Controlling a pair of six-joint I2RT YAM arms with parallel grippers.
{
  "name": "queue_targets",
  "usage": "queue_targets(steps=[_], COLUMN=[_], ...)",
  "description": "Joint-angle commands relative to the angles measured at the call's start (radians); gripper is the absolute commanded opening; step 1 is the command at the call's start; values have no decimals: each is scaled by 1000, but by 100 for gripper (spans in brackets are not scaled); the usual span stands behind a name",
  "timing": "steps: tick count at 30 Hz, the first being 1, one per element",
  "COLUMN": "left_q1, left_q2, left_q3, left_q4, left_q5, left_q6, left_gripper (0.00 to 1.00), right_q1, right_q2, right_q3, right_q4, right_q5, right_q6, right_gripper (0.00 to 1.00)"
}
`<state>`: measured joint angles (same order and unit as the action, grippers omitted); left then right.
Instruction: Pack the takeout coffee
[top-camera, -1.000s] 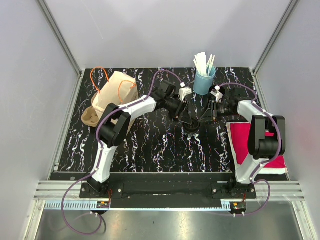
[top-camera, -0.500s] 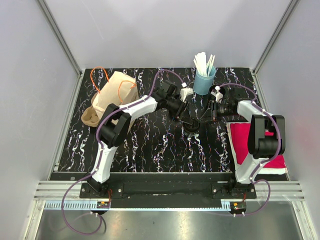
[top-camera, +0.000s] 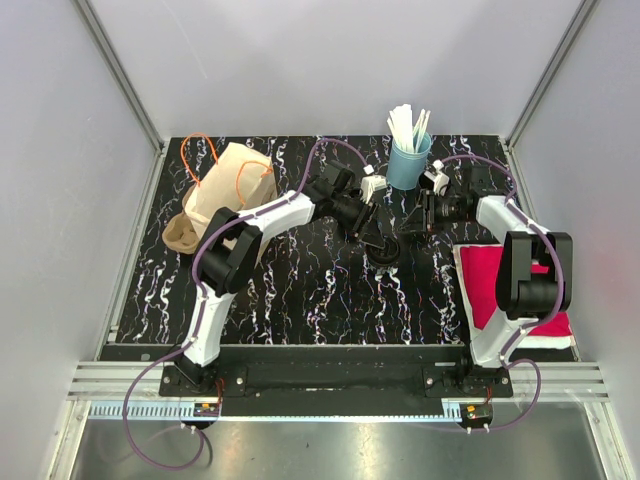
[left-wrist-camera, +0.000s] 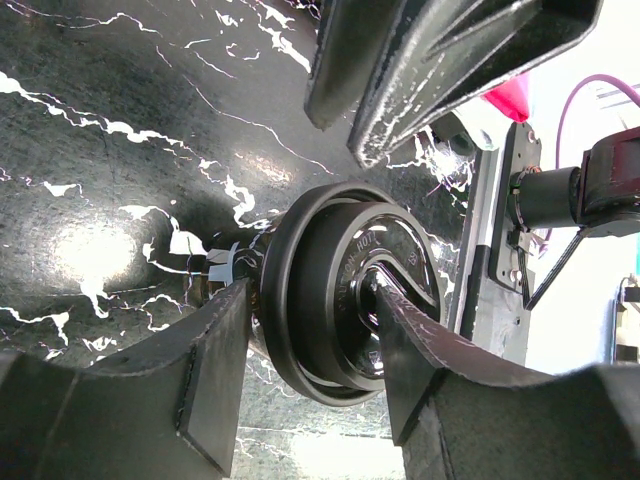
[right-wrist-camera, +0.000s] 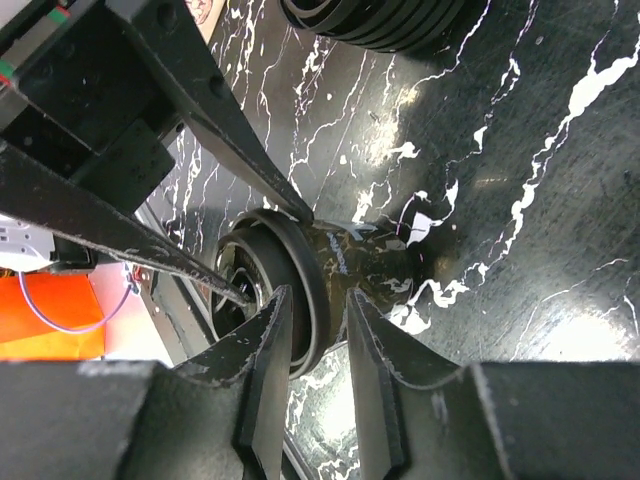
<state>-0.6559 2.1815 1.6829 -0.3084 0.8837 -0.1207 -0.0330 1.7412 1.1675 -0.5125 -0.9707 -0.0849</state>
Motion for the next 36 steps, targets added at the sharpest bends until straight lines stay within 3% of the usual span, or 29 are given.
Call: queue_targets(steps=[1,23,36], left_q1=[-10,-16,-14], left_q2=[26,40,41], left_q3=[-8,6,12], left_q4=[-60,-69,-77], left_q5=[-111,-106,-124], left_q6=[75,70,66], left_gripper=[53,52,52], right_q1=[-1,90,97], right_q2=[29,63,81], right_q3=[44,34,29], right_q4=[43,80,-4], right_q5=[-16,-30,29], right_q6=[27,39,-52], right_gripper=[35,38,36])
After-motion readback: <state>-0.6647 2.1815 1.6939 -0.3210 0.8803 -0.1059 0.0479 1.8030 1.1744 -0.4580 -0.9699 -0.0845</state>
